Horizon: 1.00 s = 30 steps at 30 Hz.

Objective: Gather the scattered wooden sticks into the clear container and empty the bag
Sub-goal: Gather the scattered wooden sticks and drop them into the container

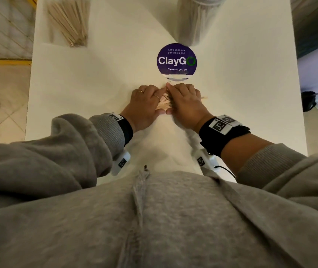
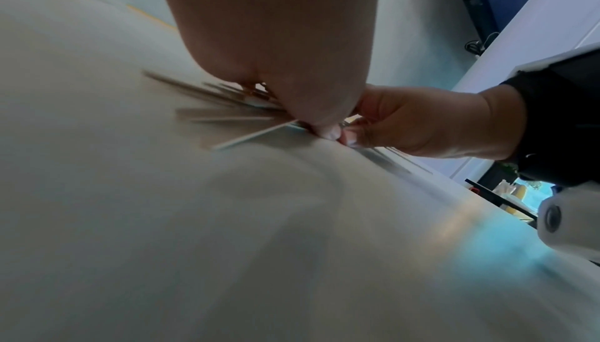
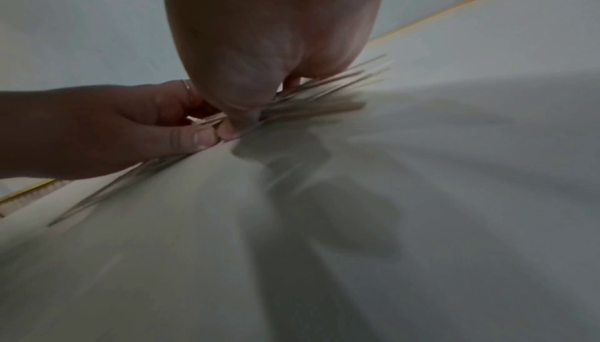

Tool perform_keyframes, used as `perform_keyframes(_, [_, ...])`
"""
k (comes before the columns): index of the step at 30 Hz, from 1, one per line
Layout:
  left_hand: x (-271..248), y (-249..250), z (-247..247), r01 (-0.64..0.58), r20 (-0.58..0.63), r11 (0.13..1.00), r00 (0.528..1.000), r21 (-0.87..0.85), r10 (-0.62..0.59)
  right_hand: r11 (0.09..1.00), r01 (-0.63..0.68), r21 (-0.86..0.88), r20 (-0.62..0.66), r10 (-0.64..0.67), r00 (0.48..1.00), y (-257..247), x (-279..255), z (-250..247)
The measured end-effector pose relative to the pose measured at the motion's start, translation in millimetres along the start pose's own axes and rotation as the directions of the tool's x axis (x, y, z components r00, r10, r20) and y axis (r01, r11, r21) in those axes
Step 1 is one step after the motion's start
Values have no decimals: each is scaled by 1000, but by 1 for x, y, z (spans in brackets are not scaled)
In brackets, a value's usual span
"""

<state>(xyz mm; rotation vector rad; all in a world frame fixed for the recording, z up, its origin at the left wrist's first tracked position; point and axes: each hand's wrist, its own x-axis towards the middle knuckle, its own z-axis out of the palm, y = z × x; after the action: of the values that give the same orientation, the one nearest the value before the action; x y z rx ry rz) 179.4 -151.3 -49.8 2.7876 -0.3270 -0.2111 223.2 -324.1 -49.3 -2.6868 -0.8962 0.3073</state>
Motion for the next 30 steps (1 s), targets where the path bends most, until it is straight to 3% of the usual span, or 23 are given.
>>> perform_keyframes(2, [5,3,-4,25,-18,1000,1000,7,-25,999,-21,-24,-31,20,999,-3,1,1])
perform_keyframes(6, [8,4,-17,120,61,993,991,-7,-119,990,-5,-140,13,7,1000,-7,2,-1])
perform_keyframes(10, [14,7,-26,88,129,987,986,136,-106,974,66,-217,53,-56,997,-14,1,-4])
perform_keyframes(15, [12,4,-21,-100,148,959,987,266,62,978,81,-191,83,-66,994,-17,3,-5])
perform_keyframes(18, [12,-1,-14,-230,92,922,973,311,212,985,31,-171,139,-7,990,-18,3,-10])
perform_keyframes(20, [12,-1,-15,-256,65,921,967,294,248,982,37,-183,146,-10,989,-18,5,-13])
perform_keyframes(22, [12,-3,-19,-197,26,953,980,231,196,980,53,-191,150,-24,988,-20,7,-14])
perform_keyframes(25, [6,-13,-30,9,14,994,1000,108,-10,965,87,-246,177,-44,983,-20,6,-11])
perform_keyframes(30, [-11,-39,-41,226,17,974,974,4,-226,962,88,-259,194,-37,980,-11,3,-16])
